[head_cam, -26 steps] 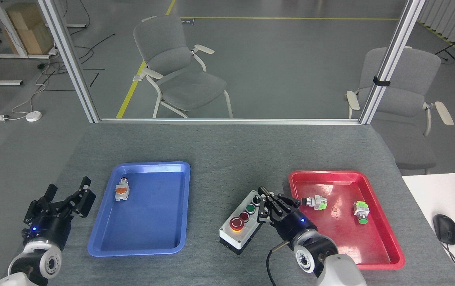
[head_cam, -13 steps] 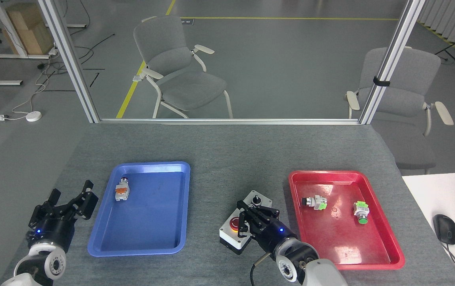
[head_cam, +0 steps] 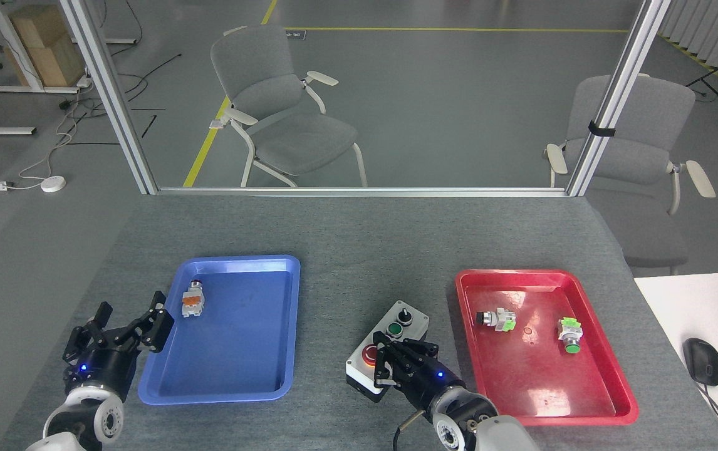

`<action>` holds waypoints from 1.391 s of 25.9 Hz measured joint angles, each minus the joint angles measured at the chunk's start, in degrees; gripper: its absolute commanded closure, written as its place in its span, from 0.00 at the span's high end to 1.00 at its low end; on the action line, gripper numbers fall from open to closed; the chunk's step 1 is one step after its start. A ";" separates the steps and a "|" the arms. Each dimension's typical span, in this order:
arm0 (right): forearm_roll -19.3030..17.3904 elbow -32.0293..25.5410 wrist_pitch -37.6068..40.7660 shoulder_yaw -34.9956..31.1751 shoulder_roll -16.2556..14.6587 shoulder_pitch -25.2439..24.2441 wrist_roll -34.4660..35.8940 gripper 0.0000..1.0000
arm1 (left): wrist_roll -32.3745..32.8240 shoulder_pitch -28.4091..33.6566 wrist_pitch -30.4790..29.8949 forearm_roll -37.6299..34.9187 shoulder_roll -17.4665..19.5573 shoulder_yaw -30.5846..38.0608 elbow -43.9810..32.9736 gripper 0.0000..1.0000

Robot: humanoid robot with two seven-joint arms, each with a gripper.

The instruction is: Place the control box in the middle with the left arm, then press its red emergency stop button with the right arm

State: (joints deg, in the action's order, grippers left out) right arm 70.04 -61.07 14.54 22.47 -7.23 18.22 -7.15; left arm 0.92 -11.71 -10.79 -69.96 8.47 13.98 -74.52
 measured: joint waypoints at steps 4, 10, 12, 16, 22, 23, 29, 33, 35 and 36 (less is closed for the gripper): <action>0.05 0.27 0.01 0.17 -0.05 -0.17 1.05 0.00 | 0.00 -0.01 4.55 -0.56 -2.39 -0.05 -0.91 0.99; -0.31 -0.26 0.15 -0.53 0.07 0.14 0.58 0.22 | -0.05 0.49 7.54 -0.77 -3.53 -1.19 -1.65 0.99; -0.50 -0.87 -0.15 -1.82 0.25 0.94 -1.19 0.46 | -0.06 0.66 7.65 -0.81 -3.58 -1.72 -1.65 0.99; -0.77 -3.86 -0.64 -8.13 0.38 2.58 4.07 0.99 | -0.06 1.57 7.72 -0.84 -3.81 -4.16 -1.68 0.99; -0.93 -8.72 -0.24 -19.89 0.04 3.69 12.82 0.99 | -1.92 4.57 7.72 -0.71 -4.06 -8.24 -1.93 0.99; -0.93 -8.96 -0.24 -21.70 -0.16 3.64 13.07 0.99 | -2.17 4.74 7.72 -0.69 -4.06 -8.48 -1.93 0.99; -0.54 -9.53 -0.62 -30.75 -0.77 1.48 14.14 0.99 | -5.18 5.17 7.72 -0.50 -4.11 -9.01 -1.73 0.99; -0.06 -12.46 -0.85 -33.74 -1.45 -4.59 13.85 0.98 | -6.33 5.20 7.72 0.01 -4.28 -9.04 -1.69 0.99; 0.22 -15.13 -0.92 -34.46 -1.40 -8.14 13.67 0.98 | -6.43 5.20 7.76 0.10 -4.30 -9.05 -1.68 0.99; 0.59 -16.29 -0.92 -34.65 -1.25 -9.58 13.61 0.98 | -6.47 5.20 7.76 0.13 -4.31 -9.05 -1.68 0.99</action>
State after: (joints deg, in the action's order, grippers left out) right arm 70.62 -77.37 13.62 -12.19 -8.48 8.64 6.46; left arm -5.55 -6.51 -3.03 -69.83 4.16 4.94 -76.20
